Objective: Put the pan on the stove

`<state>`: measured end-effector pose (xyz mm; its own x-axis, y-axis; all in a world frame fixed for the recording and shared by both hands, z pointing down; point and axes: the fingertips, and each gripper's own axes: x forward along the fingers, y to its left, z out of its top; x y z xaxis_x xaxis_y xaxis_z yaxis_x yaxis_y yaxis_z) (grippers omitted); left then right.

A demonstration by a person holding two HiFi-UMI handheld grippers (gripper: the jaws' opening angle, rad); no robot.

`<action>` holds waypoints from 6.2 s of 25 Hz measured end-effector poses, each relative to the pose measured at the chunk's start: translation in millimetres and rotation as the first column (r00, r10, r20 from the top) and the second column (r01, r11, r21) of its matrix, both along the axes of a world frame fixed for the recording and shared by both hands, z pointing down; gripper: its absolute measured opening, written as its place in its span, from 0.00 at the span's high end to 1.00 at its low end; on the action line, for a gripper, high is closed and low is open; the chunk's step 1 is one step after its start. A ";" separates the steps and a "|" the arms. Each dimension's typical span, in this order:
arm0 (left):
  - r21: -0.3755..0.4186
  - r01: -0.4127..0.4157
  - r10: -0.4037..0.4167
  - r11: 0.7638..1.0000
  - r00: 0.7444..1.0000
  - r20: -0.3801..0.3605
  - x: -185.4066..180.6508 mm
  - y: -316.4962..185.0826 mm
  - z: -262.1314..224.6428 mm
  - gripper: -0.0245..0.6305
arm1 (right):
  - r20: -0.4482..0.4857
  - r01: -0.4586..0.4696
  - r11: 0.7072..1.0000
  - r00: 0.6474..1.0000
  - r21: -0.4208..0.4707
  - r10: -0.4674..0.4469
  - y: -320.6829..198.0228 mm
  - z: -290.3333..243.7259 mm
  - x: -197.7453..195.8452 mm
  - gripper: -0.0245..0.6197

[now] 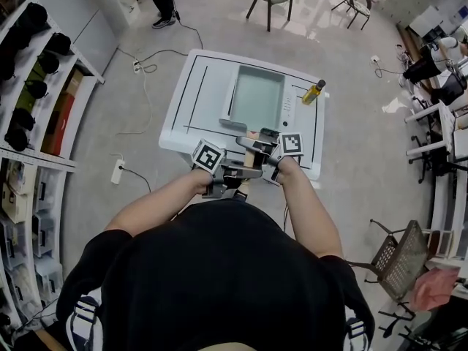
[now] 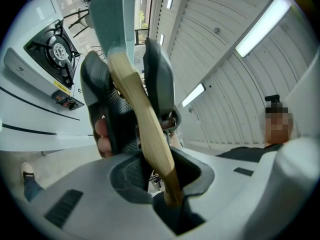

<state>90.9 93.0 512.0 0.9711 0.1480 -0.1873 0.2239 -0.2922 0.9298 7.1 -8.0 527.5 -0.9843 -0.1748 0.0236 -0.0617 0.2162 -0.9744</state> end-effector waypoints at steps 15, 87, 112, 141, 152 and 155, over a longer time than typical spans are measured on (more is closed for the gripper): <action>-0.003 0.011 -0.011 1.000 1.000 0.002 20.0 -37.9 6.2 0.81 | 0.005 0.012 1.000 1.000 -0.029 -0.012 -36.1 11.7 18.5 0.73; 0.063 0.009 -0.011 0.998 0.999 0.046 66.3 -128.5 8.5 0.81 | 0.021 0.066 0.997 0.998 -0.048 -0.065 -122.5 9.7 62.2 0.73; 0.049 -0.159 0.160 0.986 0.987 -0.003 -4.6 -126.6 -11.7 0.81 | 0.010 -0.086 0.996 0.996 -0.037 0.087 -137.5 -6.2 4.7 0.73; 0.048 -0.182 0.183 0.982 0.983 -0.015 -4.7 -128.0 -8.2 0.81 | -0.011 -0.084 0.995 0.996 -0.056 0.084 -140.0 -1.7 4.1 0.74; 0.017 -0.184 0.184 0.983 0.983 -0.008 -3.9 -133.1 6.4 0.81 | -0.006 -0.082 0.992 0.997 -0.097 0.082 -144.0 15.6 5.0 0.74; -0.012 -0.187 0.187 0.982 0.982 -0.023 -4.9 -135.3 5.6 0.81 | -0.001 -0.084 0.990 0.996 -0.113 0.084 -147.4 19.3 3.2 0.74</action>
